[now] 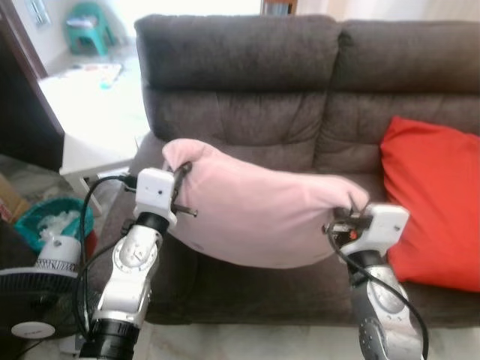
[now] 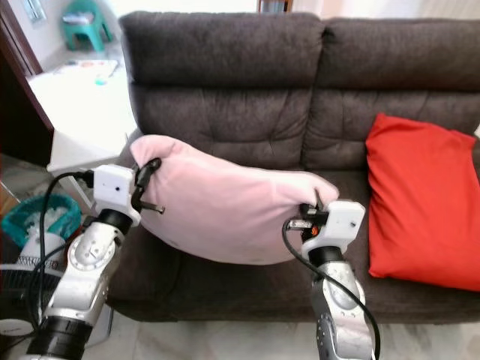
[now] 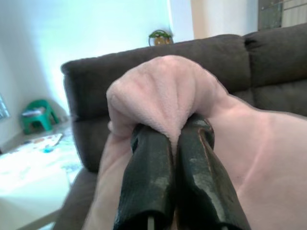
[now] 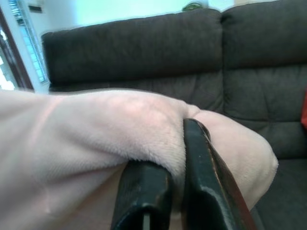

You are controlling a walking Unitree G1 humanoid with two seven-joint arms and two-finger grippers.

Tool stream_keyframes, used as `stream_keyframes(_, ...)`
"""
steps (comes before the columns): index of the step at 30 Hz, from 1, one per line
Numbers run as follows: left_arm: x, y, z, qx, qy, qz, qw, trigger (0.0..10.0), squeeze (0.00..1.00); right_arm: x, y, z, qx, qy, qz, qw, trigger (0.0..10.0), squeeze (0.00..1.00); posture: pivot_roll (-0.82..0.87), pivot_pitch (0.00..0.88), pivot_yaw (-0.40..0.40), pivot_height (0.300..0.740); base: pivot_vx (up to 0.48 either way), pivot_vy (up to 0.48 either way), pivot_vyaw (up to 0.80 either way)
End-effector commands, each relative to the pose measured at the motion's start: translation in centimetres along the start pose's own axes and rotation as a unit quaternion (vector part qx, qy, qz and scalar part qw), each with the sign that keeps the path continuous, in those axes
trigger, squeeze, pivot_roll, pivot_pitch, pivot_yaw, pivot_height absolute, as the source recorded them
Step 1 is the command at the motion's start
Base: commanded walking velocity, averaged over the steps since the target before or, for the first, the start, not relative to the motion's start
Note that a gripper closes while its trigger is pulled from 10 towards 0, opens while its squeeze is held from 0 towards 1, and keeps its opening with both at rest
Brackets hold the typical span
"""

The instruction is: Move the pillow to the sofa from floor

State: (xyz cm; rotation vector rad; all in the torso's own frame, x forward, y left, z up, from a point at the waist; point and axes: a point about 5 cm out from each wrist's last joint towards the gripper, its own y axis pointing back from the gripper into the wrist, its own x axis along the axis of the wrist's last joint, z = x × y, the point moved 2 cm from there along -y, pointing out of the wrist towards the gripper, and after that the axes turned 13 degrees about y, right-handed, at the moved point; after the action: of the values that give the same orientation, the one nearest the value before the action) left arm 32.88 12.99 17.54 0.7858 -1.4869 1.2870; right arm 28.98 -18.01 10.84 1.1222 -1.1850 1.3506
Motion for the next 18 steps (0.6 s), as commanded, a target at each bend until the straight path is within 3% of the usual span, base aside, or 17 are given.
stream_keyframes(1,1.04,-0.26,-0.23,-0.002,-0.01,0.018,1.0,10.0,0.0,1.98,-0.62,0.03,-0.002,0.0,0.045,0.999,10.0,0.0,0.05,0.024,-0.012,0.74,0.334,0.0,0.77)
stream_keyframes(3,0.98,-0.27,-0.11,-0.004,-0.009,0.016,1.0,10.0,0.0,1.96,-0.66,0.09,-0.003,0.001,0.044,0.999,10.0,0.0,0.05,0.023,-0.012,0.74,0.33,0.0,0.69)
stream_keyframes(11,0.78,-0.23,0.46,-0.019,-0.005,0.013,1.0,10.0,0.0,1.98,-0.8,0.23,0.004,0.012,0.043,0.999,10.0,0.0,0.04,0.017,-0.012,0.74,0.035,0.0,0.0)
stream_keyframes(18,0.61,-0.25,0.69,-0.023,-0.001,0.01,1.0,10.0,0.0,1.88,-0.83,0.27,0.005,0.013,0.041,0.999,10.0,0.0,0.04,0.014,-0.012,0.74,0.0,0.0,0.77)
